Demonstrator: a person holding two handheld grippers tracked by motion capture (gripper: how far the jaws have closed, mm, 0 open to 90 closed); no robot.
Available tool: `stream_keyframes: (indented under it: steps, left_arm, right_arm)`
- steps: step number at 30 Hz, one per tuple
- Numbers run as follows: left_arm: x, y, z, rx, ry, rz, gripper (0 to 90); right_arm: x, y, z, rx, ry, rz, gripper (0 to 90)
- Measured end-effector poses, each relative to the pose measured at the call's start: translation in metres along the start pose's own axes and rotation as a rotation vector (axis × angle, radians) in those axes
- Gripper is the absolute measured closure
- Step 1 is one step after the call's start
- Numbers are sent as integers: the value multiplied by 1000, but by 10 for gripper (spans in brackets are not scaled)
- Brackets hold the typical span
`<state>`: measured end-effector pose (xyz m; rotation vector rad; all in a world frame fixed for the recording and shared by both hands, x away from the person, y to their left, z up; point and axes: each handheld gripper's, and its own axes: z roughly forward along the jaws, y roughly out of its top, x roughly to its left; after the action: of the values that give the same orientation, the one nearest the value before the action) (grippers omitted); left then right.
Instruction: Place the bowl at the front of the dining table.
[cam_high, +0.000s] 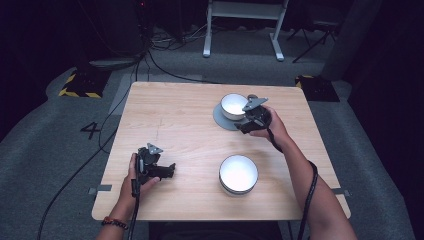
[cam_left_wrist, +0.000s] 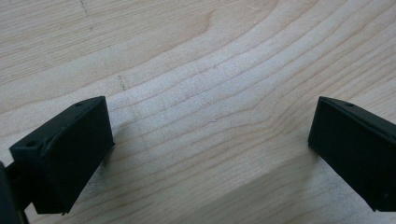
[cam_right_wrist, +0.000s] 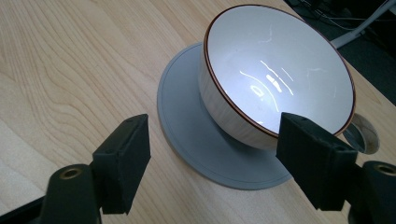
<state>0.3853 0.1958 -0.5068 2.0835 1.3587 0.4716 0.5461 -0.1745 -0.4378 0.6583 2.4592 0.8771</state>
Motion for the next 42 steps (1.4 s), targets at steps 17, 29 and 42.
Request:
stream_keyframes:
  steps: [17,29,42]
  left_arm:
    - [0,0,0,0,0,0,0]
    - [0,0,0,1,0,0,0]
    - [0,0,0,-3,4,1,0]
  right_arm:
    - [3,-13,-12,17,12,-13,267]
    - [6,-22,-26,-1,11,-32,268]
    - [13,-29,-39,-1,19,-61,265]
